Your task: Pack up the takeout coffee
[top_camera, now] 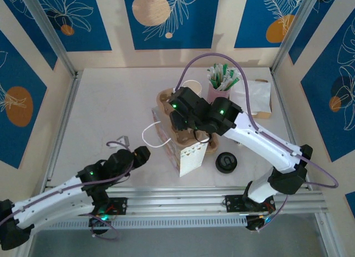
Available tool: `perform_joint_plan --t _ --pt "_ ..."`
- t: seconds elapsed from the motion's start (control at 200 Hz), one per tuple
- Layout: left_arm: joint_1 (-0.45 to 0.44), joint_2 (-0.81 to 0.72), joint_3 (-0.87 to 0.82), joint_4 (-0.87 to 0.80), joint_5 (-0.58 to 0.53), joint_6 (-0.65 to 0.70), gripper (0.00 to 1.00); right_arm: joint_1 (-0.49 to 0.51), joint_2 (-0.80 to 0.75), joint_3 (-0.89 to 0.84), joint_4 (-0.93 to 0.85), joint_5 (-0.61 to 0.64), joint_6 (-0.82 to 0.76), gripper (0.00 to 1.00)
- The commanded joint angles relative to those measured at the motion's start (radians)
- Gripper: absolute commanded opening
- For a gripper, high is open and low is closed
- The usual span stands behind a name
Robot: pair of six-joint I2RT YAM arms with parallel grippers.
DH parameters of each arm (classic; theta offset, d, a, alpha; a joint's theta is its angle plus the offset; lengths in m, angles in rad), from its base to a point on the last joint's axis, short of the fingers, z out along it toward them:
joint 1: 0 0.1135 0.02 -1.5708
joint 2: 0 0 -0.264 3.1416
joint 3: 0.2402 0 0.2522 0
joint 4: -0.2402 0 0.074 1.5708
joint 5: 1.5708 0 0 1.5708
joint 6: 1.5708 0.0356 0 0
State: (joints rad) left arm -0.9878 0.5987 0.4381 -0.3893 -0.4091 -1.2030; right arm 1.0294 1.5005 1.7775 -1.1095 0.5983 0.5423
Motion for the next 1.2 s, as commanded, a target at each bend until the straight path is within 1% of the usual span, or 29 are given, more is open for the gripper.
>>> perform_joint_plan --t 0.0,0.1,0.195,0.405,0.82,1.196 --pt "-0.006 -0.03 0.097 -0.208 -0.111 0.099 0.67 -0.008 -0.039 -0.029 0.032 -0.008 -0.019 0.38" --pt "-0.006 -0.014 0.176 -0.265 -0.145 0.149 0.69 -0.01 -0.052 -0.057 0.042 -0.015 -0.021 0.38" --pt "-0.006 0.016 0.239 -0.286 -0.157 0.189 0.72 -0.01 -0.055 -0.073 0.047 -0.031 -0.025 0.38" --pt "-0.005 0.061 0.33 -0.31 -0.169 0.218 0.74 -0.01 -0.05 -0.089 0.037 -0.023 -0.024 0.38" --pt "-0.005 0.034 0.343 -0.31 -0.172 0.223 0.74 -0.012 -0.032 -0.107 0.053 -0.017 -0.031 0.37" --pt "-0.005 0.039 0.378 -0.319 -0.148 0.244 0.75 -0.01 -0.005 -0.122 0.082 -0.046 -0.099 0.37"
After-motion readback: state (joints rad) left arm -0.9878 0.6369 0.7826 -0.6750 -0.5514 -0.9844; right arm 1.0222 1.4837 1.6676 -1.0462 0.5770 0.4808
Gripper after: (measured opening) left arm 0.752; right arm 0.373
